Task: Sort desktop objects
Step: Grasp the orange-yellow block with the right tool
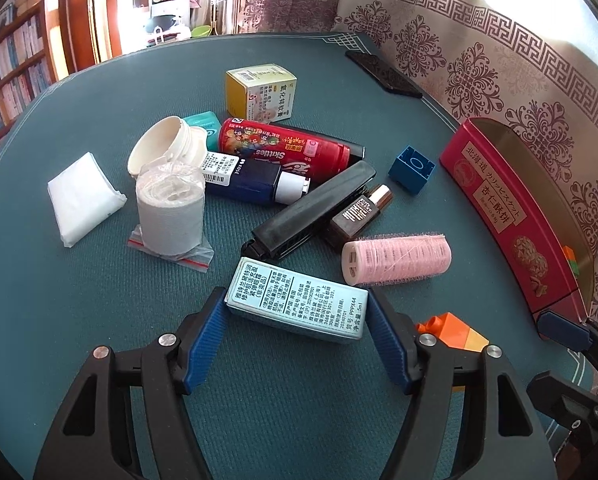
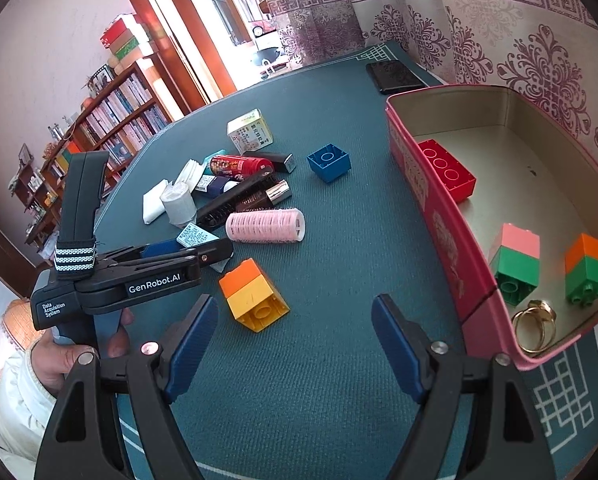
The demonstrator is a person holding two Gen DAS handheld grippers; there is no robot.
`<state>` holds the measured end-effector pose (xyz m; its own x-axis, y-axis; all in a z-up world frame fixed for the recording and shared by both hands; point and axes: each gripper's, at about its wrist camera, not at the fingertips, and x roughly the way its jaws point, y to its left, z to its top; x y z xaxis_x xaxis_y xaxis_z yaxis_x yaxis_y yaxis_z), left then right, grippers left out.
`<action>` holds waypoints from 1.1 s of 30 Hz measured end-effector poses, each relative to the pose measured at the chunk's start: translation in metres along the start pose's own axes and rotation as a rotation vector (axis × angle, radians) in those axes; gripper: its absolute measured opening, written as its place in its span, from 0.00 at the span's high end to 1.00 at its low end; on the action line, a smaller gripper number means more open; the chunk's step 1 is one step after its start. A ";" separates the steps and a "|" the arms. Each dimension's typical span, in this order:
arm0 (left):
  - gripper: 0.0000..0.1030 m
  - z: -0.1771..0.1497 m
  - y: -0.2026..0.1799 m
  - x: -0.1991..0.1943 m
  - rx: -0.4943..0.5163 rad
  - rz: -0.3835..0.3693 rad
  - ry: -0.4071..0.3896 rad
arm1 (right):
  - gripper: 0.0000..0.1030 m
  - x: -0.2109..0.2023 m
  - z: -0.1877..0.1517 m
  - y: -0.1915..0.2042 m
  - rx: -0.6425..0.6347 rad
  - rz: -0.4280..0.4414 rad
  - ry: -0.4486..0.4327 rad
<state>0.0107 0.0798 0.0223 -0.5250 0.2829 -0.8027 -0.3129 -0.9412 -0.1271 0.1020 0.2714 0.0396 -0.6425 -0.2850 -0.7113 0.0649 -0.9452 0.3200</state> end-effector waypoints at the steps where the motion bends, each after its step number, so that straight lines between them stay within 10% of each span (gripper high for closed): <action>1: 0.31 0.000 0.001 -0.002 -0.002 -0.001 -0.011 | 0.20 0.001 0.000 0.002 -0.007 0.001 0.004; 15: 0.31 -0.003 0.014 -0.016 -0.073 -0.025 -0.094 | 0.20 0.029 0.000 0.026 -0.122 -0.064 0.086; 33: 0.31 -0.008 0.026 -0.008 -0.137 -0.072 -0.067 | 0.46 0.071 0.005 0.047 -0.217 -0.122 0.160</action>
<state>0.0130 0.0520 0.0213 -0.5582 0.3575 -0.7488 -0.2430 -0.9333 -0.2645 0.0554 0.2077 0.0077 -0.5279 -0.1725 -0.8316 0.1672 -0.9811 0.0974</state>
